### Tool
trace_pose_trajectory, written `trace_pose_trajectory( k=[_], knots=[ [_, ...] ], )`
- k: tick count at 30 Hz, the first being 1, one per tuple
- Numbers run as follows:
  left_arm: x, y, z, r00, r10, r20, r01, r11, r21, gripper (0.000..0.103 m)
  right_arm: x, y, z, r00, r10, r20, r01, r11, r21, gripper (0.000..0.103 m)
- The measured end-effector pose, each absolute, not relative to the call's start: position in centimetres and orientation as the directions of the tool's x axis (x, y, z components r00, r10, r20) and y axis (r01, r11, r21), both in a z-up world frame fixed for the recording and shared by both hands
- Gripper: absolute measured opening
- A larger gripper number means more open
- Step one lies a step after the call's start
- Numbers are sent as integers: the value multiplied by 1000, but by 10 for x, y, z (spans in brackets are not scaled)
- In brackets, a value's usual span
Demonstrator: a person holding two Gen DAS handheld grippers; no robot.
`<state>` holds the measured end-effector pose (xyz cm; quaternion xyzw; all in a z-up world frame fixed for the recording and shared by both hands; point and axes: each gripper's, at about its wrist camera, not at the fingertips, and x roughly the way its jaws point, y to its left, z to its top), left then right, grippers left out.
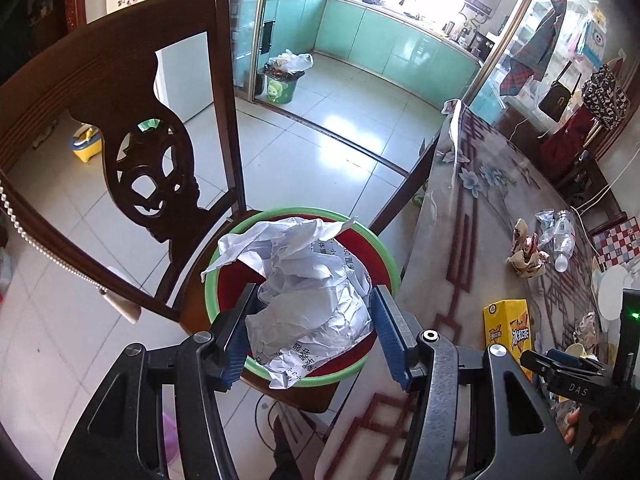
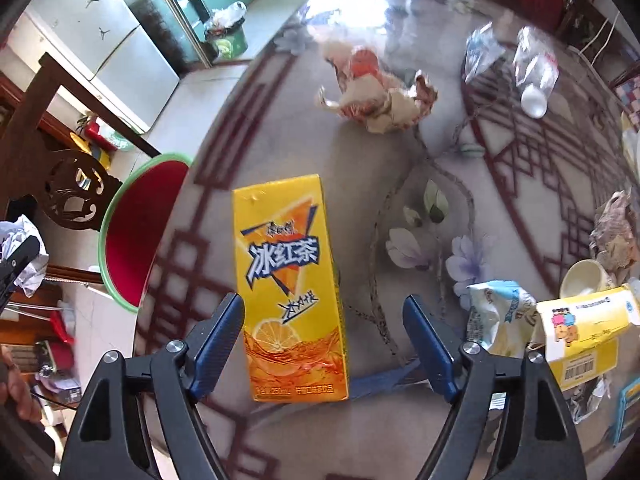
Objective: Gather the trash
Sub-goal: 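Carry the foil over the red bucket with the left tool while the right tool lifts the carton, then open the left tool to drop the foil into the red bucket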
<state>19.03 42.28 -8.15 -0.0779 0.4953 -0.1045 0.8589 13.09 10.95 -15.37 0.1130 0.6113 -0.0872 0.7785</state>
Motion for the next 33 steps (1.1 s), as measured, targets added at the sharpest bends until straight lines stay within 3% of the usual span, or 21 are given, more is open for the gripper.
trace_pose_trajectory(
  k=[6, 9, 17, 23, 33],
  knots=[
    [195, 420, -84, 482, -256, -838, 105, 966, -235, 54, 139, 130, -186, 110, 11, -994, 230, 972, 37, 81],
    [196, 421, -87, 474, -254, -843, 103, 967, -233, 54, 137, 129, -188, 96, 65, -993, 289, 953, 91, 60],
    [213, 426, -108, 422, -288, -860, 79, 956, -282, 54, 185, 163, -128, 292, 208, -933, 154, 953, 261, 60],
    [222, 429, -123, 395, -294, -870, 57, 953, -296, 54, 216, 208, -131, 278, 314, -908, 50, 939, 340, 60],
    [231, 434, -138, 369, -273, -888, 49, 960, -275, 55, 244, 232, -158, 240, 354, -904, -5, 931, 364, 61]
  ],
)
